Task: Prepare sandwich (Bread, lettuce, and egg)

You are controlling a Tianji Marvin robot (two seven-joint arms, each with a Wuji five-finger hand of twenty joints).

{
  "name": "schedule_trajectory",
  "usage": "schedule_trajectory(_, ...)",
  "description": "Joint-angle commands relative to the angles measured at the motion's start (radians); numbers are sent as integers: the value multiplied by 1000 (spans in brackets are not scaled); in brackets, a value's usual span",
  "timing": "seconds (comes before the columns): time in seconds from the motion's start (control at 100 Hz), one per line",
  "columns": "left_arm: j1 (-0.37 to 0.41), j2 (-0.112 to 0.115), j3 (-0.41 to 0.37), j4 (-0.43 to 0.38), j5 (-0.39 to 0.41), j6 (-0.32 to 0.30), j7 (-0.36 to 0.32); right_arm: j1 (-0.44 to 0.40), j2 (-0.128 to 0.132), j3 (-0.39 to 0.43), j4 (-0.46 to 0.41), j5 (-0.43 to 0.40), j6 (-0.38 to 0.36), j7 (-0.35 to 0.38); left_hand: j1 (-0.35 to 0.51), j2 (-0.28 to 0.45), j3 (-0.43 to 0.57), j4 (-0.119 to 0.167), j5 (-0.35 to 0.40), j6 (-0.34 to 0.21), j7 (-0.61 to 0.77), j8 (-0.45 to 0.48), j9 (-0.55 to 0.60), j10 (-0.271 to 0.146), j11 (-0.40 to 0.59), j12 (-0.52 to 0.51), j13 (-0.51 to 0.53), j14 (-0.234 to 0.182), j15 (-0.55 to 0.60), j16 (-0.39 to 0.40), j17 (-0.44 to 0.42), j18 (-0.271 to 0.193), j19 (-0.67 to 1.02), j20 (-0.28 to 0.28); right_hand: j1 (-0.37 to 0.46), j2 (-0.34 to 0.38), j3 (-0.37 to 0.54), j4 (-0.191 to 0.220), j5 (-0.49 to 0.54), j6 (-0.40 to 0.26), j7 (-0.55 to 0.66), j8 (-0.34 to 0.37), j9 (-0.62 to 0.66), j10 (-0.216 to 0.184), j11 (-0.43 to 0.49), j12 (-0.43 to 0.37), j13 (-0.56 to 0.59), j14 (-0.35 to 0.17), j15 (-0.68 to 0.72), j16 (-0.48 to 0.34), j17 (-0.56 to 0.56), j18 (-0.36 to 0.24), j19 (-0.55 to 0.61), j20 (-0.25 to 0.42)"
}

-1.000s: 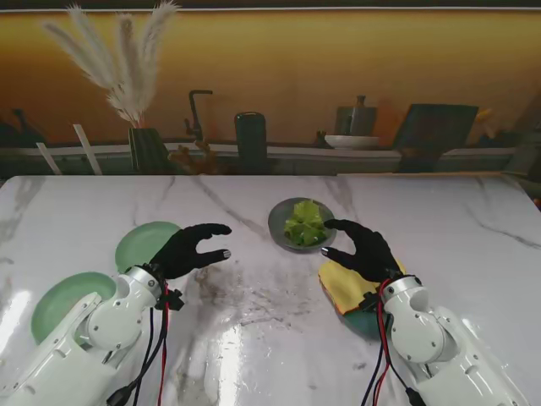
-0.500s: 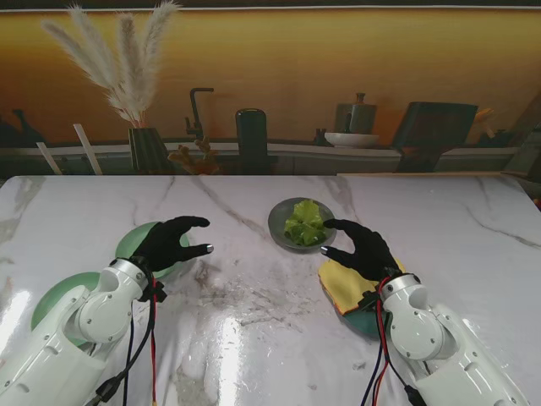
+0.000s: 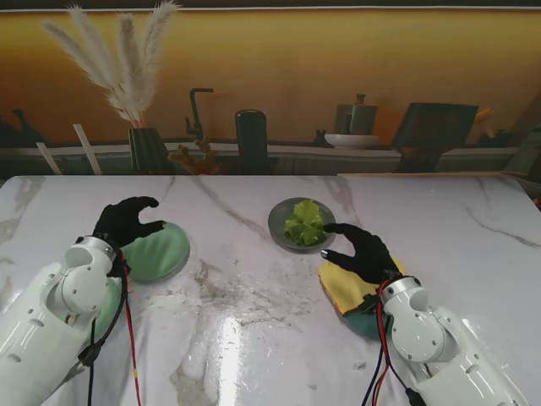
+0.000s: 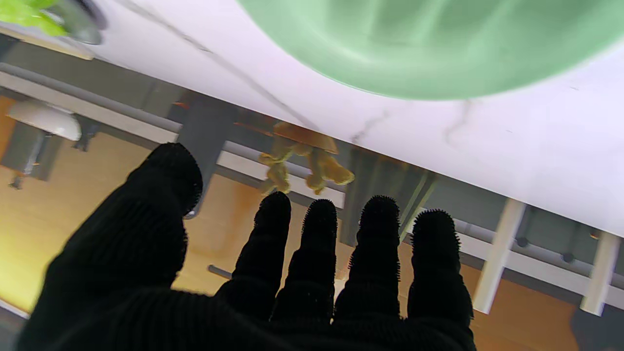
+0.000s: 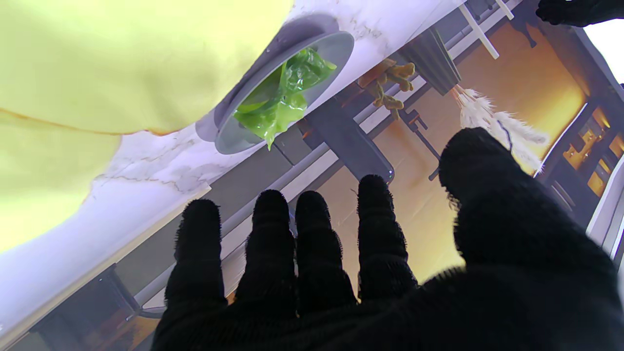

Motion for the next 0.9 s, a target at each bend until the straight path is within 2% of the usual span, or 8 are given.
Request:
schedule_trajectory(0.0, -29, 13, -15, 36, 16, 53, 3, -1, -16, -7, -6, 3, 4, 7, 5, -6, -22, -16, -1, 14, -8, 11, -1, 7, 6, 19, 3, 19, 18, 9, -16, -1, 11, 15, 12, 27, -20, -4, 14, -3, 0, 6, -6, -9, 9, 5, 3, -21, 5, 8, -6, 7, 17, 17)
schedule_trajectory(0.24, -73, 12, -3, 119, 60, 189, 36, 5, -15, -15, -5, 4, 12, 15, 48, -43, 23, 7, 0, 34, 18, 28, 2, 20, 50, 57, 15, 39, 81, 63, -1, 14, 68, 52, 15, 32, -22, -4, 15, -4, 0, 6, -4, -10, 10, 6, 3, -25, 4, 8, -7, 5, 16, 19)
schedule_trajectory(0.34, -98, 9, 12, 167, 48, 213, 49, 4, -14, -15, -6, 4, 14, 17, 55, -73, 120, 17, 6, 44, 73, 60, 26, 23, 101, 104, 43, 44, 142, 119, 31, 13, 115, 83, 19, 33, -23, -3, 16, -1, 0, 6, -3, -10, 11, 6, 3, -24, 4, 8, -5, 5, 16, 20)
schedule_trajectory(0.6, -175, -17, 81, 288, -52, 262, 107, 3, -13, -15, -11, 2, 21, 22, 68, -61, 236, 2, 44, 44, 264, 194, 150, 20, 247, 238, 154, 64, 343, 285, 144, 31, 275, 208, 28, 38, -28, -2, 15, -3, 1, 7, -3, -9, 13, 7, 3, -23, 6, 8, -5, 6, 17, 22)
schedule_trajectory(0.64, -189, -22, 94, 308, -63, 268, 124, 2, -13, -15, -11, 1, 22, 23, 91, -89, 263, -16, 51, 34, 305, 235, 178, 19, 269, 257, 181, 64, 378, 310, 170, 35, 301, 231, 28, 39, -29, -2, 15, -4, 1, 7, -3, -10, 13, 7, 4, -23, 7, 8, -5, 6, 17, 23)
schedule_trajectory(0.72, -210, -29, 116, 335, -82, 293, 137, 2, -13, -14, -12, 0, 24, 23, 127, -121, 300, -30, 57, 25, 332, 253, 201, 19, 284, 267, 207, 67, 398, 319, 206, 41, 326, 245, 29, 39, -30, -2, 16, -5, 1, 7, -3, -9, 13, 7, 3, -22, 7, 8, -5, 6, 17, 23)
schedule_trajectory(0.74, -213, -32, 120, 338, -89, 304, 138, 2, -13, -13, -12, 0, 24, 23, 135, -131, 331, -43, 54, 26, 346, 246, 205, 22, 279, 313, 209, 71, 407, 321, 213, 46, 335, 253, 30, 39, -30, -2, 16, -5, 2, 7, -3, -9, 14, 7, 3, -23, 7, 8, -5, 6, 17, 23)
schedule_trajectory(0.89, -235, -41, 149, 374, -113, 343, 149, -1, -13, -10, -15, -1, 30, 24, 175, -150, 370, -37, 48, 24, 370, 244, 240, 23, 241, 408, 227, 71, 432, 328, 244, 47, 354, 261, 32, 40, -33, -1, 17, -5, 2, 7, 1, -7, 15, 7, 6, -20, 8, 9, -5, 6, 16, 24)
